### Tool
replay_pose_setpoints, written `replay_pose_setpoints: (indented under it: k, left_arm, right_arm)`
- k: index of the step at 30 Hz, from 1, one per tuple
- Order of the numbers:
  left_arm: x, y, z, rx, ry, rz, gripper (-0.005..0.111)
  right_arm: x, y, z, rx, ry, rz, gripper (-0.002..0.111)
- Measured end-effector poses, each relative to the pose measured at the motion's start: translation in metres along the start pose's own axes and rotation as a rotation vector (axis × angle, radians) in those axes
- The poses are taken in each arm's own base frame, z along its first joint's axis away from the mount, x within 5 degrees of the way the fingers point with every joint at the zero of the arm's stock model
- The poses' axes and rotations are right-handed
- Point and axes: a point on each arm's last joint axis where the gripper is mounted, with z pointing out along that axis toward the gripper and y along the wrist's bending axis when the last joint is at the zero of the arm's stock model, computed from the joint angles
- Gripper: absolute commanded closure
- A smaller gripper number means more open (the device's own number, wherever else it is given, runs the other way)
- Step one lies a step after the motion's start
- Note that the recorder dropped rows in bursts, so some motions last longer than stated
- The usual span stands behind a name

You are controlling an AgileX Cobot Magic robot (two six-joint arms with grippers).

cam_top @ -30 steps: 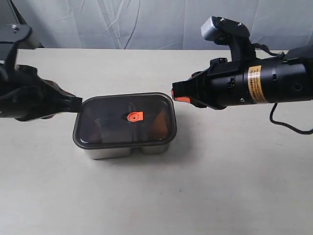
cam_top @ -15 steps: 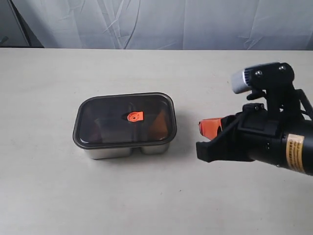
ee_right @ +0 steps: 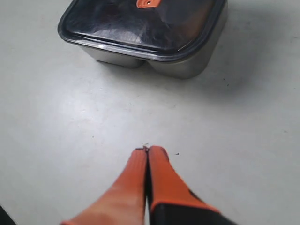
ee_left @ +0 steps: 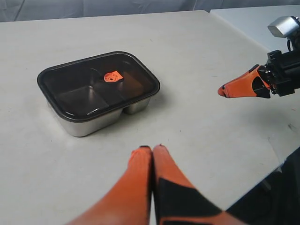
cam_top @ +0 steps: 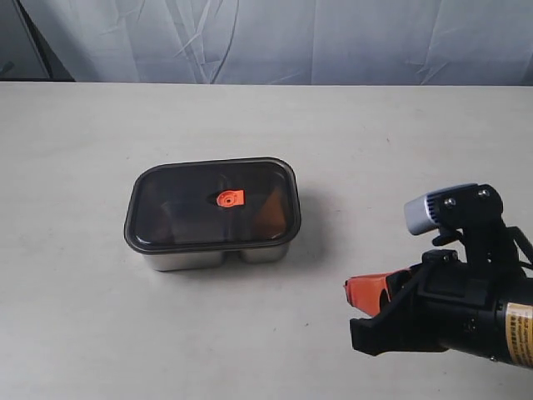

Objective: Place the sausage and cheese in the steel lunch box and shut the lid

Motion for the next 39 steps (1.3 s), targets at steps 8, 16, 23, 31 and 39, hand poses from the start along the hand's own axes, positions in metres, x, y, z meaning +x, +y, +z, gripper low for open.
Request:
replay_pose_setpoints:
  k: [8, 16, 23, 31, 39]
  left_arm:
    - [0.0, 0.002, 0.0, -0.022, 0.0, 0.042, 0.107]
    - [-0.023, 0.009, 0.006, -0.18, -0.32, 0.101, 0.107]
    - [0.006, 0.04, 0.052, -0.316, -0.428, -0.021, 0.107]
    - [0.052, 0.066, 0.086, -0.352, -0.404, -0.163, 0.107]
    - [0.059, 0.071, 0.089, -0.412, -0.36, -0.039, 0.107]
  right_arm:
    - [0.0, 0.0, 0.0, -0.004, 0.002, 0.004, 0.109]
    - [0.0, 0.0, 0.0, -0.004, 0.002, 0.004, 0.109]
    - [0.0, 0.001, 0.0, -0.006, 0.003, 0.004, 0.109]
    - [0.0, 0.001, 0.0, -0.006, 0.003, 0.004, 0.109]
    - [0.0, 0.001, 0.0, -0.008, 0.003, 0.004, 0.109]
